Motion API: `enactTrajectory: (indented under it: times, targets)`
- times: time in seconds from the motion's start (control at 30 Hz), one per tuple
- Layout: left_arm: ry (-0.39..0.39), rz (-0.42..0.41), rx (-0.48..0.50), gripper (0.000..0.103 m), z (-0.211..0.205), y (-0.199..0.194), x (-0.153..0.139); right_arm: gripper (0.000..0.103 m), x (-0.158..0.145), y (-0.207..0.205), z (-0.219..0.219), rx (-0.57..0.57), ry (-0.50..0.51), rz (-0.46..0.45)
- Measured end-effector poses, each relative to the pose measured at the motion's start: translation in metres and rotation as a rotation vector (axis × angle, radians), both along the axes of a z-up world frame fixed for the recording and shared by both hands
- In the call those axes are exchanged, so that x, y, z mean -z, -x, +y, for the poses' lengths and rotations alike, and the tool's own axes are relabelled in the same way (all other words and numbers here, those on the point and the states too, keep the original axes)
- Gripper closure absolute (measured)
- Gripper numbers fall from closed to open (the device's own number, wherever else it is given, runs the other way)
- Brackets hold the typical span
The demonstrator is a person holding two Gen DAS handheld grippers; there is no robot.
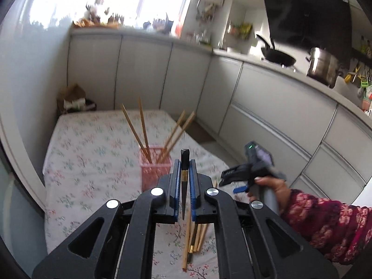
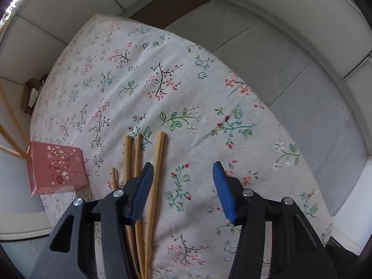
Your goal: Organize utensils
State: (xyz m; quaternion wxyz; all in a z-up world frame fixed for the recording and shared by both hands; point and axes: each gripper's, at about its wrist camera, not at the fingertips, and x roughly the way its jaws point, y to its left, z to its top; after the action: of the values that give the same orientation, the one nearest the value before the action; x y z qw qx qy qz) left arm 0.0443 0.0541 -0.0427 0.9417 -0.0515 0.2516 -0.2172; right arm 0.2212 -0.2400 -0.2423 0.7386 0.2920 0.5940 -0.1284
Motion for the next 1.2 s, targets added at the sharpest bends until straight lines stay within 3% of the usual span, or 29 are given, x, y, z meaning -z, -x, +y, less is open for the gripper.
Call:
enactTrajectory:
  times: [0.27, 0.33, 0.37, 0.47, 0.6, 0.77, 0.87, 1.0, 1.2]
  targets:
    - [0.048, -0.053, -0.017, 0.097, 0.016, 0.016, -0.018, 0.054, 0.008, -0.034, 0.02, -0.006, 0.131, 0.043]
    - [0.039, -0.05, -0.018, 0.097, 0.014, 0.016, -0.019, 0.067, 0.005, -0.036, 0.027, -0.034, 0.197, 0.054]
    - [0.032, -0.043, -0.022, 0.097, 0.012, 0.015, -0.019, 0.089, 0.005, -0.035, 0.031, -0.053, 0.221, 0.053]
    - [0.032, -0.02, -0.017, 0.097, 0.007, 0.013, -0.02, 0.095, 0.003, -0.02, 0.035, -0.072, 0.153, -0.013]
    - [0.02, 0.006, -0.019, 0.097, 0.003, 0.011, -0.02, 0.095, -0.035, 0.025, 0.044, -0.127, 0.2, -0.256]
    - [0.024, 0.043, -0.035, 0.097, -0.003, 0.013, -0.023, 0.095, -0.124, 0.117, 0.062, -0.222, 0.274, -0.666]
    - [0.019, 0.043, -0.04, 0.097, -0.008, 0.019, -0.03, 0.095, -0.166, 0.167, 0.072, -0.269, 0.351, -0.849]
    - [0.012, 0.029, -0.042, 0.097, -0.014, 0.029, -0.04, 0.095, -0.204, 0.208, 0.086, -0.298, 0.38, -0.99]
    - [-0.009, -0.002, -0.068, 0.097, -0.02, 0.032, -0.058, 0.095, -0.248, 0.216, 0.088, -0.278, 0.389, -1.092]
